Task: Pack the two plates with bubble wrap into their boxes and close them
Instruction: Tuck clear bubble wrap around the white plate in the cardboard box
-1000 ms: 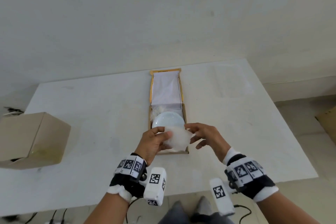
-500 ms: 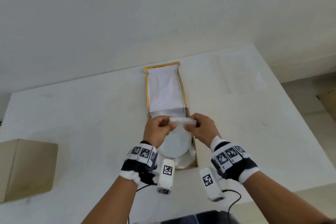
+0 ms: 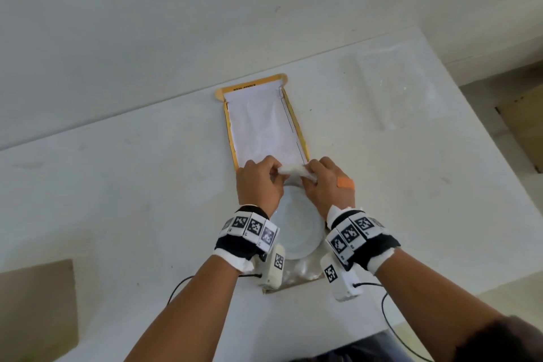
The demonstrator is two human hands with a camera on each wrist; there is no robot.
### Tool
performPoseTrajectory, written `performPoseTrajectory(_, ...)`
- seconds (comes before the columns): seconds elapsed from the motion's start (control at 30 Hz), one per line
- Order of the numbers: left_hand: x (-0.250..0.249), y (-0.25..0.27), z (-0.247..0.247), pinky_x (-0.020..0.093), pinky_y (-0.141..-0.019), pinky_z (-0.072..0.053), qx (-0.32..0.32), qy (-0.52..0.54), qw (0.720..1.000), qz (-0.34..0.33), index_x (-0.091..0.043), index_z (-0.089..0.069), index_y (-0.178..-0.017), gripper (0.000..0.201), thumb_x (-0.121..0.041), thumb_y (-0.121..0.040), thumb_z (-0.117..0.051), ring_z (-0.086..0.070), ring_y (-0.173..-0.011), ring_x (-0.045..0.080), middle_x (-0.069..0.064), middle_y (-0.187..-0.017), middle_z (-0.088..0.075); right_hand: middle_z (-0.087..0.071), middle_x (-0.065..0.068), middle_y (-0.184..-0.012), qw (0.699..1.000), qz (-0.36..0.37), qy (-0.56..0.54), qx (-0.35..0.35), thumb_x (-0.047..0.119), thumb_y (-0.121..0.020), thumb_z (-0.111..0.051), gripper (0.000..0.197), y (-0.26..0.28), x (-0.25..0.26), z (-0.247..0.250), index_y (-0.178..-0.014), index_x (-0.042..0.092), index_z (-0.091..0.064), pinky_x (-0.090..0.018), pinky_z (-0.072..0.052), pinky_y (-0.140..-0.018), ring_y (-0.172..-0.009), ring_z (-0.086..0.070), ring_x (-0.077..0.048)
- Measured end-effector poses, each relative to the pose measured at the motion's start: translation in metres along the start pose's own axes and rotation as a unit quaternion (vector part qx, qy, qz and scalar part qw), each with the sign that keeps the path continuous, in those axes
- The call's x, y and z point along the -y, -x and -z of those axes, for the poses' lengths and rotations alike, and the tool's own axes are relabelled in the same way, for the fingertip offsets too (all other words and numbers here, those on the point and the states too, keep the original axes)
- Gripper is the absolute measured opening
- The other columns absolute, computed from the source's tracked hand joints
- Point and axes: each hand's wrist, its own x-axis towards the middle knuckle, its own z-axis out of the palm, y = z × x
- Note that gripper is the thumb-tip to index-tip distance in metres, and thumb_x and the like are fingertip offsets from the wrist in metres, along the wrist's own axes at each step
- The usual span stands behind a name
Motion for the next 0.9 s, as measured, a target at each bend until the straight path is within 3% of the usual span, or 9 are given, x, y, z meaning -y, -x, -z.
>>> performPoseTrajectory(0.13,0.005,0.001,-0.004,0.035,-0.074,-0.036,0.028,-0.052,0.998,-0.019,-0.015,-0.062,-0.089,0.011,-0.026,-0.085,-0.064,-0.055,-0.077,0.028,0.006,-0.075,-0.066,-0.063,-0.002,-0.064,0.998,0.045,0.047,0.002,0.007,-0.063,-0.076,0.015,-0.003,0.000,0.002,-0.075,0.016,-0.072,-0.023,-0.039,-0.044,-0.059,-0.060,-0.025)
performPoseTrajectory(0.27,0.006,-0.002,-0.006,0.039,-0.075,-0.046,0.073,-0.048,0.996,0.012,-0.016,-0.054,-0.093,0.016,-0.029,-0.086,-0.062,-0.059,-0.077,0.028,0.006,-0.081,-0.067,-0.062,-0.001,-0.057,0.988,0.073,0.131,0.038,0.008,-0.054,-0.080,0.018,-0.010,0.003,0.003,-0.069,0.017,-0.074,-0.027,-0.040,-0.050,-0.059,-0.057,-0.026)
performPoseTrajectory(0.4,0.005,-0.007,-0.002,0.042,-0.073,-0.052,0.104,-0.036,0.994,0.011,-0.016,-0.055,-0.096,0.019,-0.028,-0.084,-0.063,-0.061,-0.078,0.028,0.007,-0.083,-0.068,-0.060,0.000,-0.056,0.973,0.075,0.209,0.064,0.010,-0.053,-0.080,0.016,-0.012,0.008,0.003,-0.063,0.021,-0.073,-0.028,-0.039,-0.057,-0.061,-0.054,-0.025)
performPoseTrajectory(0.57,0.004,-0.007,0.002,0.035,-0.074,-0.043,0.121,-0.119,0.984,-0.047,-0.012,-0.058,-0.099,0.016,-0.025,-0.092,-0.053,-0.057,-0.085,0.027,0.008,-0.087,-0.067,-0.053,-0.003,-0.064,0.960,0.073,0.259,0.076,0.017,-0.059,-0.078,0.009,-0.010,0.003,0.000,-0.057,0.018,-0.070,-0.030,-0.036,-0.059,-0.064,-0.051,-0.025)
performPoseTrajectory(0.67,0.001,-0.008,0.001,0.036,-0.072,-0.044,0.126,-0.146,0.979,-0.061,-0.010,-0.056,-0.097,0.015,-0.023,-0.092,-0.050,-0.055,-0.087,0.027,0.009,-0.089,-0.065,-0.056,-0.003,-0.067,0.966,0.103,0.231,0.055,0.019,-0.059,-0.077,0.011,-0.009,-0.006,0.003,-0.069,0.018,-0.072,-0.032,-0.040,-0.062,-0.065,-0.053,-0.026)
performPoseTrajectory(0.77,-0.001,-0.007,0.000,0.039,-0.072,-0.047,0.124,-0.150,0.979,-0.067,-0.010,-0.053,-0.101,0.015,-0.022,-0.093,-0.051,-0.056,-0.088,0.028,0.009,-0.091,-0.063,-0.064,-0.002,-0.078,0.960,0.198,0.199,-0.004,0.015,-0.065,-0.069,0.026,0.002,-0.018,0.007,-0.092,0.016,-0.070,-0.034,-0.039,-0.066,-0.070,-0.057,-0.026)
performPoseTrajectory(0.9,-0.004,-0.001,-0.001,0.037,-0.063,-0.043,0.101,-0.134,0.982,-0.092,-0.006,-0.054,-0.106,0.020,-0.017,-0.090,-0.055,-0.056,-0.081,0.030,0.012,-0.085,-0.061,-0.066,-0.001,-0.080,0.932,0.281,0.226,-0.021,0.004,-0.070,-0.056,0.025,0.015,-0.031,0.005,-0.090,0.012,-0.068,-0.033,-0.035,-0.065,-0.068,-0.056,-0.025)
